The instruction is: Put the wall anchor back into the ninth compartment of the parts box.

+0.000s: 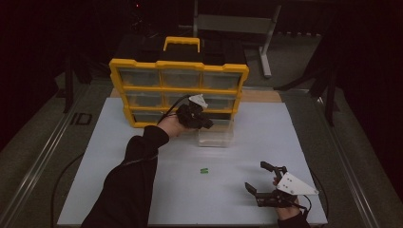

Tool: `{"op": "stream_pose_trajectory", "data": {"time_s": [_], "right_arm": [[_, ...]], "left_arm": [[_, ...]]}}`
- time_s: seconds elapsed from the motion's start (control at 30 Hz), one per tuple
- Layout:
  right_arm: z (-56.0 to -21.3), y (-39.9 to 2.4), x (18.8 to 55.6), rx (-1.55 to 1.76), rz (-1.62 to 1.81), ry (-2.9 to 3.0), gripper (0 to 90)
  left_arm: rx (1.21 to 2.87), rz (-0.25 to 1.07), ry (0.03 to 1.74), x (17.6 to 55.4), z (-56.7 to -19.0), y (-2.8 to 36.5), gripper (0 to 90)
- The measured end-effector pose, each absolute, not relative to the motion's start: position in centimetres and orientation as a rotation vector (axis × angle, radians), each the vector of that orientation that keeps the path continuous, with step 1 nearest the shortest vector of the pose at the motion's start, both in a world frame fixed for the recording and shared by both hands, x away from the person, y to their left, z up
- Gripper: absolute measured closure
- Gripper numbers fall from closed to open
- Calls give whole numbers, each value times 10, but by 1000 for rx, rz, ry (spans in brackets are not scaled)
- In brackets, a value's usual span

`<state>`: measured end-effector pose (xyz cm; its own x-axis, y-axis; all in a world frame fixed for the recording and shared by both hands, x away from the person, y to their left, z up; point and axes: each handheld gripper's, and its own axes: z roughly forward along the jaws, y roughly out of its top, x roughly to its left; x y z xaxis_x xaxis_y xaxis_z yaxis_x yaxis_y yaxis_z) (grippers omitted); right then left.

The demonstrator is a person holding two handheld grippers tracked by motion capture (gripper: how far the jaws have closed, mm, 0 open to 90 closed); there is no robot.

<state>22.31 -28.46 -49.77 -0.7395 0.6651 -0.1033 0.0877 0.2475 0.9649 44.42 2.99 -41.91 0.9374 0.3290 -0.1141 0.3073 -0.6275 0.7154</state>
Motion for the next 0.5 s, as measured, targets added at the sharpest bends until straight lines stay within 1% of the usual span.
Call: {"op": "stream_pose_trajectory", "data": {"time_s": [0.03,0.07,0.1,0.17,0.2,0.23,0.27,0.3,0.37,0.43,0.47,0.5], "right_arm": [[-498,-285,223,684,1516,2024,100],[-498,-285,223,684,1516,2024,100],[-498,-285,223,687,1516,2023,100],[-498,-285,223,685,1514,2024,100],[-498,-285,223,684,1513,2025,100],[-498,-285,223,684,1513,2025,100],[-498,-284,223,685,1512,2026,100],[-498,-284,223,686,1511,2026,100],[-498,-284,223,684,1510,2025,100],[-497,-284,223,684,1511,2024,100],[-497,-284,223,684,1511,2024,100],[-498,-284,223,686,1510,2025,100]], "left_arm": [[2285,30,448,444,-419,30,787],[2285,30,448,444,-419,30,735],[2272,5,452,442,-416,30,570],[2278,15,463,441,-414,29,448],[2278,15,463,441,-414,29,348],[2277,2,466,441,-413,29,348],[2282,12,473,440,-412,28,202],[2283,5,471,440,-412,29,164],[2283,18,453,438,-411,30,147],[2282,-1,440,436,-410,31,72],[2282,-1,440,436,-410,31,72],[2294,-11,427,434,-409,32,18]]}}
